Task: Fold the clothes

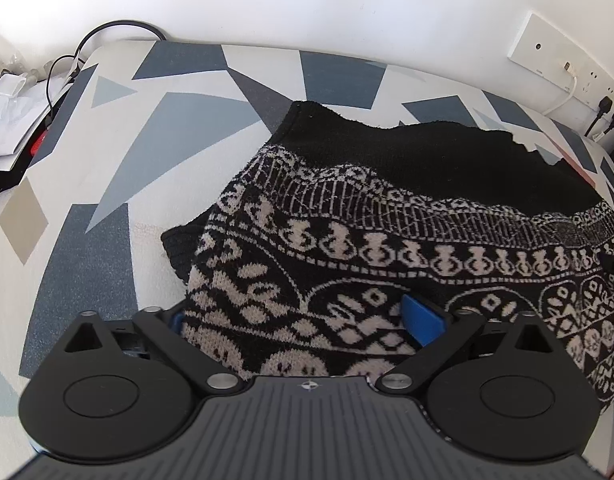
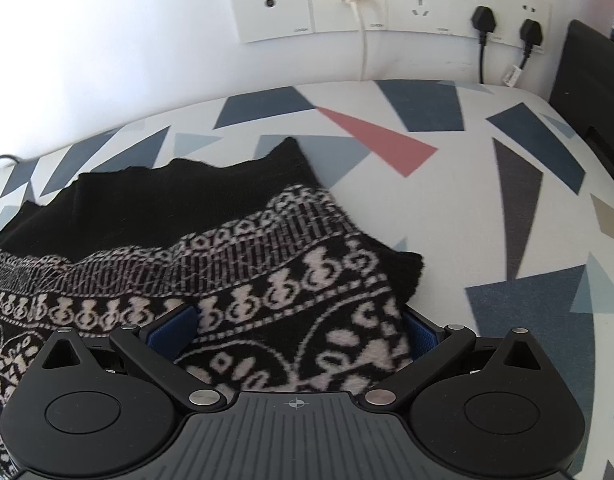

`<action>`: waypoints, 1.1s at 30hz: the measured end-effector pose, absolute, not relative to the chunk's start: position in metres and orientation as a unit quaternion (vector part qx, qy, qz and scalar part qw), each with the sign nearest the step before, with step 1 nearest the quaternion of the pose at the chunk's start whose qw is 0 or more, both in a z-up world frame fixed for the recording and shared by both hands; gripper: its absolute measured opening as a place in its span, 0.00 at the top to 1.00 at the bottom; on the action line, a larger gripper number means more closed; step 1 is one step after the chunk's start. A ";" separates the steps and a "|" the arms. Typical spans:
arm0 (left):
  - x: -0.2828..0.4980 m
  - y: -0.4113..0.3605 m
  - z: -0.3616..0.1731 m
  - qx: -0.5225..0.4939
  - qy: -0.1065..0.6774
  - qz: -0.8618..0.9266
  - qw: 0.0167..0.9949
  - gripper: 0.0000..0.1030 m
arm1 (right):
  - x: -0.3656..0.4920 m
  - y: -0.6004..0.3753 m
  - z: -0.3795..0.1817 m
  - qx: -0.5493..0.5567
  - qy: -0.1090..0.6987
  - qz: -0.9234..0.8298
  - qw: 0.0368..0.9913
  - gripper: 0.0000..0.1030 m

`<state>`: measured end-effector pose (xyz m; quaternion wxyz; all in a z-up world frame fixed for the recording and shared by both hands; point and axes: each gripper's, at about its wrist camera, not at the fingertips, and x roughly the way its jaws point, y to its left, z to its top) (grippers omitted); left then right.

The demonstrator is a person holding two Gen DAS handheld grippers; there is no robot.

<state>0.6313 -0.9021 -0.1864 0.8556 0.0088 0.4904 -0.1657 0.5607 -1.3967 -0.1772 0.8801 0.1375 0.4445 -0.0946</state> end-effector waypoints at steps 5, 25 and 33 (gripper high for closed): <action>0.625 -0.911 -0.179 -0.019 0.499 -0.186 0.846 0.58 | 0.559 -1.384 -0.172 0.139 0.441 -0.074 0.884 0.30; 0.602 -0.935 -0.170 0.060 0.489 -0.177 0.852 0.67 | 0.546 -1.376 -0.160 0.161 0.441 -0.073 0.880 0.72; 0.587 -0.933 -0.170 0.066 0.492 -0.183 0.848 0.67 | 0.521 -1.372 -0.164 0.186 0.433 -0.062 0.880 0.71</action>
